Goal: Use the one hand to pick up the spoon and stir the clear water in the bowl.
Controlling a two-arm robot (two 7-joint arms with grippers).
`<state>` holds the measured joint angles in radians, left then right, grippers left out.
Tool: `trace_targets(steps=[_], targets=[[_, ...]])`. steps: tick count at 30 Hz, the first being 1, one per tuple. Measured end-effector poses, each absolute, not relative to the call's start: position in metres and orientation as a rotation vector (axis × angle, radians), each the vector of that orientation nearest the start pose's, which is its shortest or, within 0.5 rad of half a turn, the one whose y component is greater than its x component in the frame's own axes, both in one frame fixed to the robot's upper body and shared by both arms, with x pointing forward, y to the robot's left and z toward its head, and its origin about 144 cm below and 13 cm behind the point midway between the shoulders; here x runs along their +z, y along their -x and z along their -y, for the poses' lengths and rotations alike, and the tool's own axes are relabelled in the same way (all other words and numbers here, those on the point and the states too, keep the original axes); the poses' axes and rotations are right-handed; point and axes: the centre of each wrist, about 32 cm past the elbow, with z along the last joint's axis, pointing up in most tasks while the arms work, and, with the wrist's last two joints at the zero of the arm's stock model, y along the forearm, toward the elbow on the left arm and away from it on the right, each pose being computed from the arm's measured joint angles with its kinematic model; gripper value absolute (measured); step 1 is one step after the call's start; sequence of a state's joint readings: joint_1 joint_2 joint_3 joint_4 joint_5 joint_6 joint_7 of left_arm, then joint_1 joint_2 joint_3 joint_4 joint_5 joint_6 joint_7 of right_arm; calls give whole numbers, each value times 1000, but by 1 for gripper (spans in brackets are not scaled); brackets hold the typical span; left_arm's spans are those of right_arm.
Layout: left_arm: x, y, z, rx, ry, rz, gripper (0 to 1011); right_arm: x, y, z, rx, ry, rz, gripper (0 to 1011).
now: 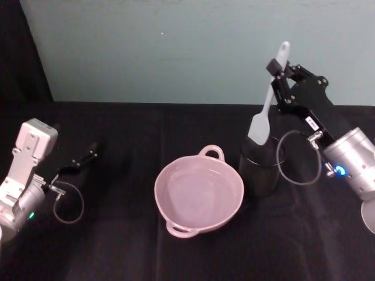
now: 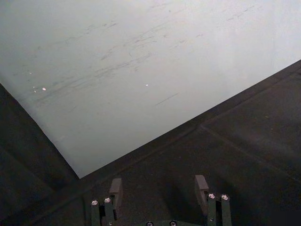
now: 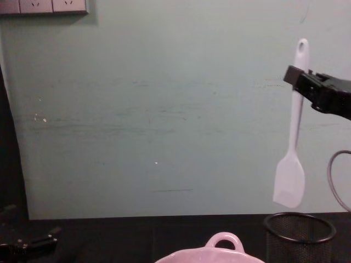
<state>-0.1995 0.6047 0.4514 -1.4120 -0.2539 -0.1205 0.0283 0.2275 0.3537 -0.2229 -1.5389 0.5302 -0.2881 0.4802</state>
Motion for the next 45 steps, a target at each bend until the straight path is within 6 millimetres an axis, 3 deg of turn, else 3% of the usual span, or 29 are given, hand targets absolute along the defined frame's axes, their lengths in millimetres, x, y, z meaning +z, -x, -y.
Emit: trace_targets(steps=[11,22,45], targets=[[1140,-489,-310,1248,-304,285,1005,1186,-517,277,-967,-380,174,126],[1140,-489,-310,1248,-305,285,1005,1162,-521,273,-988,-410,97,126],[1140,-489,-310,1248,-304,285,1005,1128,-510,274,-1048,-487,-36,126]])
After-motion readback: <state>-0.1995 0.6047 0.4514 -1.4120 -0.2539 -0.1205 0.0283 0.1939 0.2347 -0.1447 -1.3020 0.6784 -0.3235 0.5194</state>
